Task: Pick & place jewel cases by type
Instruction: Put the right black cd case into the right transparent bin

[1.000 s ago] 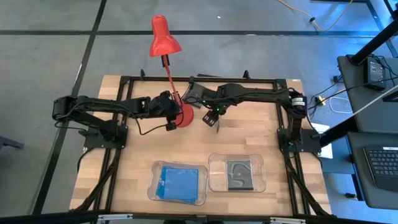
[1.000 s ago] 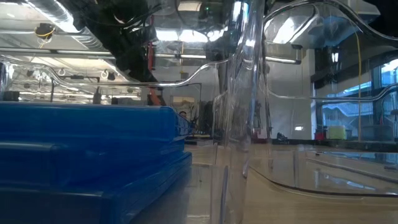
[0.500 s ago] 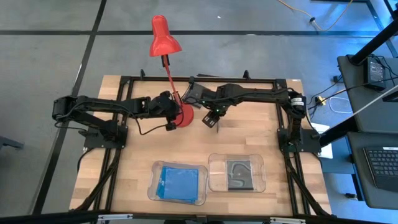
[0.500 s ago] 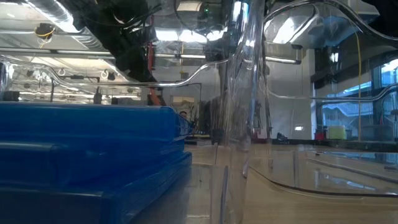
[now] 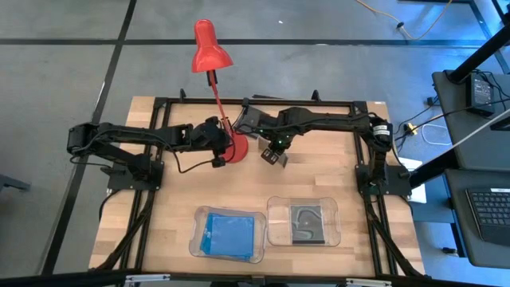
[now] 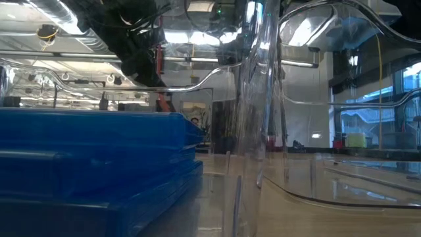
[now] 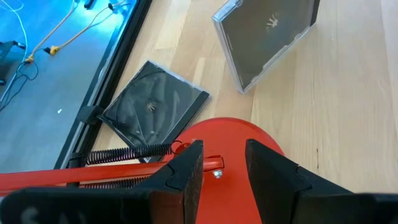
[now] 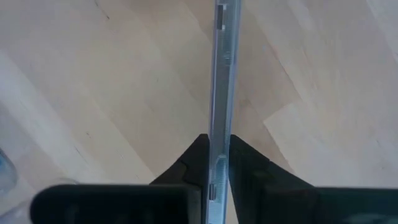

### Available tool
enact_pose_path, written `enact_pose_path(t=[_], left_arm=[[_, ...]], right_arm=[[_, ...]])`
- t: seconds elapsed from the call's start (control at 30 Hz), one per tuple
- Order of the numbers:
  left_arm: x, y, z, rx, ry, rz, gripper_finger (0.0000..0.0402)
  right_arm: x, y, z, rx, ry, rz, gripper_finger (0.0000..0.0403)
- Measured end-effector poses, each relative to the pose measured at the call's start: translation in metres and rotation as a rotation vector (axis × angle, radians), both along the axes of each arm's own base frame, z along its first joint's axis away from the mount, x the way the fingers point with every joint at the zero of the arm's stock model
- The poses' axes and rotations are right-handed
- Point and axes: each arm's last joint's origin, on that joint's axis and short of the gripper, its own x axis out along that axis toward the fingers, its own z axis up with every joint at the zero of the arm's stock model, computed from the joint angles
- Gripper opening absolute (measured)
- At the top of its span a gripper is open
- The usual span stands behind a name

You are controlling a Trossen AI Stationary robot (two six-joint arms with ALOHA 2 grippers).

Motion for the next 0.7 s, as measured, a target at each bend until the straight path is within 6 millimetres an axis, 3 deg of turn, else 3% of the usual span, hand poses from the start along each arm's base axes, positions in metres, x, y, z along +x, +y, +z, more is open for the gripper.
enact_pose_path(t=[0.3, 0.7], left_arm=[[0.0, 0.0, 0.0, 0.0, -0.006, 0.001, 0.0118], [0.001, 0.0, 0.001, -0.048, -0.046, 0.049, 0.0118]], right_arm=[[0.0, 0.0, 0.004, -0.035, 0.009, 0.048, 0.0048], [-0.004, 0.02, 0.046, -0.224, 0.085, 0.077, 0.0048]])
